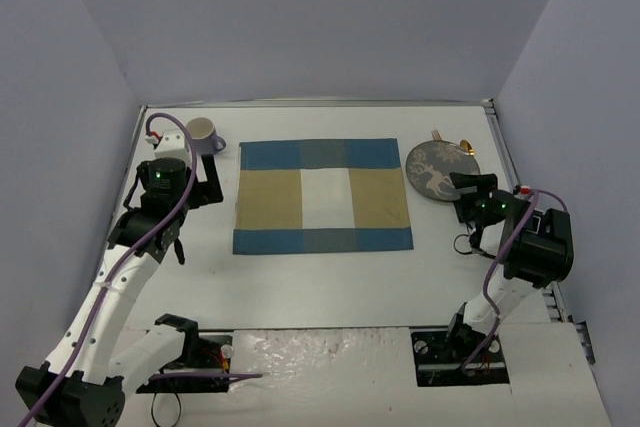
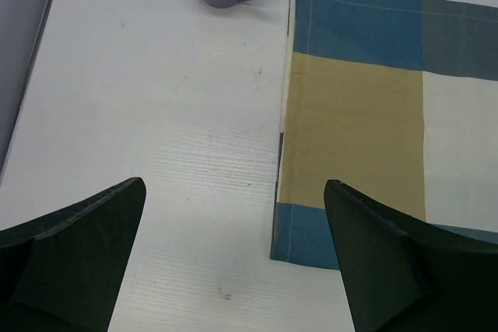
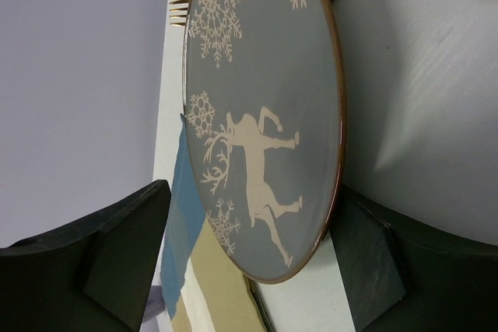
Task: Set the dinner table for one person
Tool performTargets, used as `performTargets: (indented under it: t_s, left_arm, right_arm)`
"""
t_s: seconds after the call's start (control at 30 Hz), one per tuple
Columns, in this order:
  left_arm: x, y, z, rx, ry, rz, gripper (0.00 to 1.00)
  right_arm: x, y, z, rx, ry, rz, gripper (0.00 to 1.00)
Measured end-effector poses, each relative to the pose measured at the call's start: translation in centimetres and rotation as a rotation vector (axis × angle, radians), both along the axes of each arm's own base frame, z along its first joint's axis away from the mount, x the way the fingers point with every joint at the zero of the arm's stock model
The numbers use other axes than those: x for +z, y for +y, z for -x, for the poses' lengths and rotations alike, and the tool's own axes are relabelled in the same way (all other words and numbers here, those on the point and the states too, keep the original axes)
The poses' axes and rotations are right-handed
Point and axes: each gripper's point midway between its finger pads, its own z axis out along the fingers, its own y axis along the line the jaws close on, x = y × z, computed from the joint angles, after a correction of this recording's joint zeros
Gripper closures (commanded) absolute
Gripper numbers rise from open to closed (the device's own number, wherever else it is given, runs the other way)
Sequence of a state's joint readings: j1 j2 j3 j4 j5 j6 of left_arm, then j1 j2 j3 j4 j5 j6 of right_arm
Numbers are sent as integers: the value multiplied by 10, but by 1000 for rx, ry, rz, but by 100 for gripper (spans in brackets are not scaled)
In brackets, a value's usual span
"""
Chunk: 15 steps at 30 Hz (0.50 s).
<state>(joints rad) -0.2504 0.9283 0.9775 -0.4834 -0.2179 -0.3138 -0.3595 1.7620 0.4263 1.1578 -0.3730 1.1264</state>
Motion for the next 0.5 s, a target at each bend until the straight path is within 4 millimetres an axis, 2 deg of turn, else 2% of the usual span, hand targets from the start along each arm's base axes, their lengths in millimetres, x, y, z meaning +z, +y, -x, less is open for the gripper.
performTargets:
  t_s: [0.07,0.27,0.4,0.5]
  left_arm:
    - [0,0,0,2,-1,-1,3]
    - [0,2,0,7,-1,-5,3]
    - [0,2,0,7,-1,-5,3]
    - [0,2,0,7,-1,-5,3]
  right_arm:
    - [-2,-1,-2,-7,-6,-9,39]
    - [-16,-4,1,-36,38,-29,77]
    - [-27,-6,7,-47,80,-29,97]
    - [-28,-6,8,-52,89,-43,100]
